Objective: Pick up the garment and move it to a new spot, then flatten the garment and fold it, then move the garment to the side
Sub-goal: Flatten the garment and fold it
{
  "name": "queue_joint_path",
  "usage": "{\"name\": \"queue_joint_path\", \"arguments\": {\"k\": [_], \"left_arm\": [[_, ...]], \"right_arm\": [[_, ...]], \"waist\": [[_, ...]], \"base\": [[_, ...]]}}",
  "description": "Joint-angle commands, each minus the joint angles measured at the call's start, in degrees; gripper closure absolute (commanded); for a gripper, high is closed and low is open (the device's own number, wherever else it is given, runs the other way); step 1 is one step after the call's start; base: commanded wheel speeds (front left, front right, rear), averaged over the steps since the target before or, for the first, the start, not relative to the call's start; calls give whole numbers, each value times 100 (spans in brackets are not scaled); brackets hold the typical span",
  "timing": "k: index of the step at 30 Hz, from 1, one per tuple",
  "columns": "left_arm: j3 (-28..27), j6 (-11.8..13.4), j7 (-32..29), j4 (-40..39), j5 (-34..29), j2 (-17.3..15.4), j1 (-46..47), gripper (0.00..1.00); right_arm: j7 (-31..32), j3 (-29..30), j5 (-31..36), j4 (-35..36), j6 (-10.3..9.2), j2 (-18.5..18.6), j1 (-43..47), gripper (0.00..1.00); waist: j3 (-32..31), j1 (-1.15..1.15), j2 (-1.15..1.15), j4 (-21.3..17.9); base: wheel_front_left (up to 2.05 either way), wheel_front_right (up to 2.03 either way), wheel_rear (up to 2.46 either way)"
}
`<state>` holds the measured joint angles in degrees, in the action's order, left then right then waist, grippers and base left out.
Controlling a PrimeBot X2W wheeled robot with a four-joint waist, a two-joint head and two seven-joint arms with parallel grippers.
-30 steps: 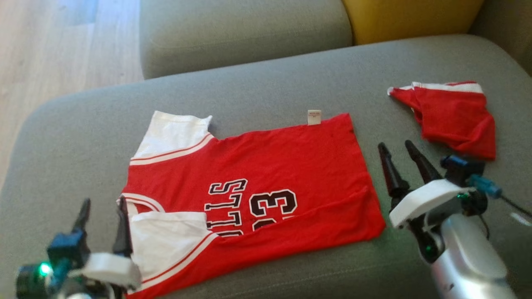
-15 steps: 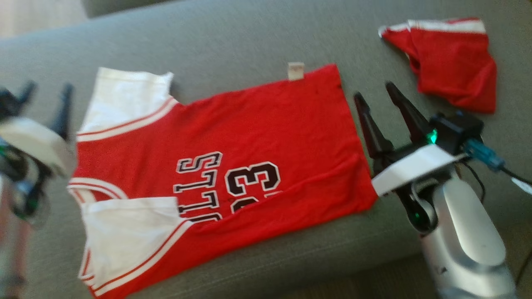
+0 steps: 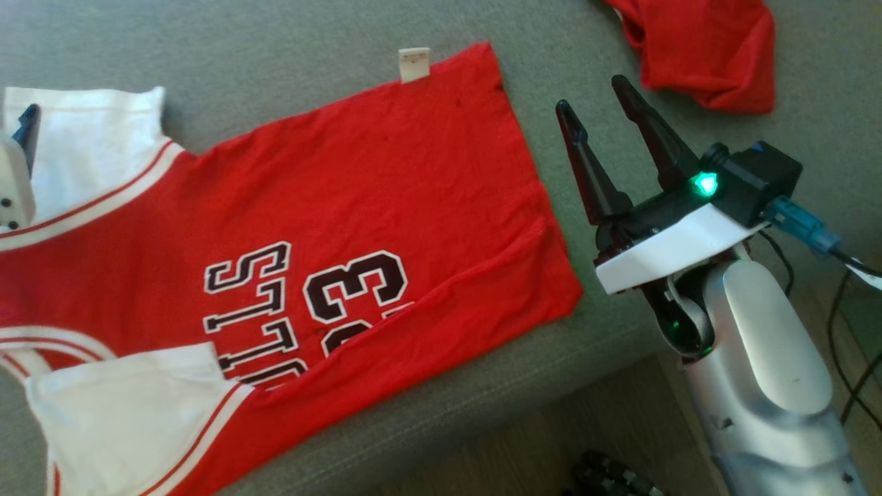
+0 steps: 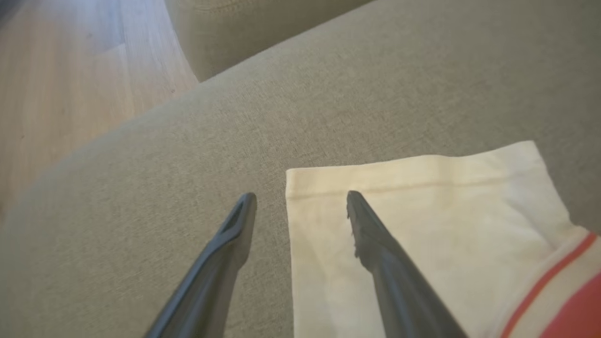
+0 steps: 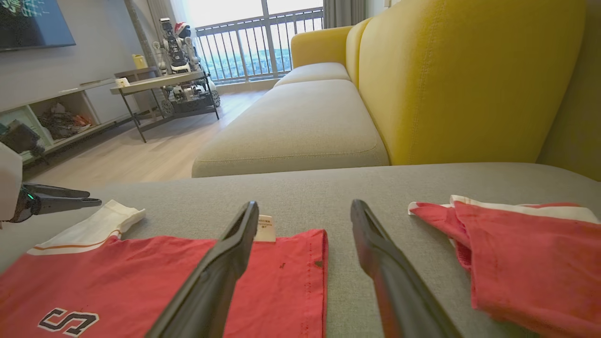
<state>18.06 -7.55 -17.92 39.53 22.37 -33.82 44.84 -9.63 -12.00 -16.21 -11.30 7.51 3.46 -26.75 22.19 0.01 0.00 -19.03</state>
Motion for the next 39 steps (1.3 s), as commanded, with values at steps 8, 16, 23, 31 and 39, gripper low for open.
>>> {"name": "queue_joint_path", "arguments": {"k": [8,16,23,31,39], "left_arm": [[155,8,35,551,68,-532,741,0],[601,7,1,910,420,-412,928,9],[823,7,273,905,1007,-369,1026,100],[967,7,1386,700,1095,-189,934,100],[1279,77,2209,-146,1217,140,285,100]], "right_arm": [[-106,-108,-84,256,-2,-57,-165,0],[-95,-37,-41,208,-2,-57,-164,0],[-47,75,43,106,-2,-58,-150,0],[263,333,149,-283,-2,-58,-306,0],[878,560,473,-862,-2,-58,-939,0]], "waist": [[252,-1,0,-167],[273,-1,0,-172],[173,-1,0,-24],[-180,-1,0,441],[-614,-1,0,1210]], "base": [[0,0,0],[0,0,0],[0,0,0],[0,0,0],[0,0,0]]}}
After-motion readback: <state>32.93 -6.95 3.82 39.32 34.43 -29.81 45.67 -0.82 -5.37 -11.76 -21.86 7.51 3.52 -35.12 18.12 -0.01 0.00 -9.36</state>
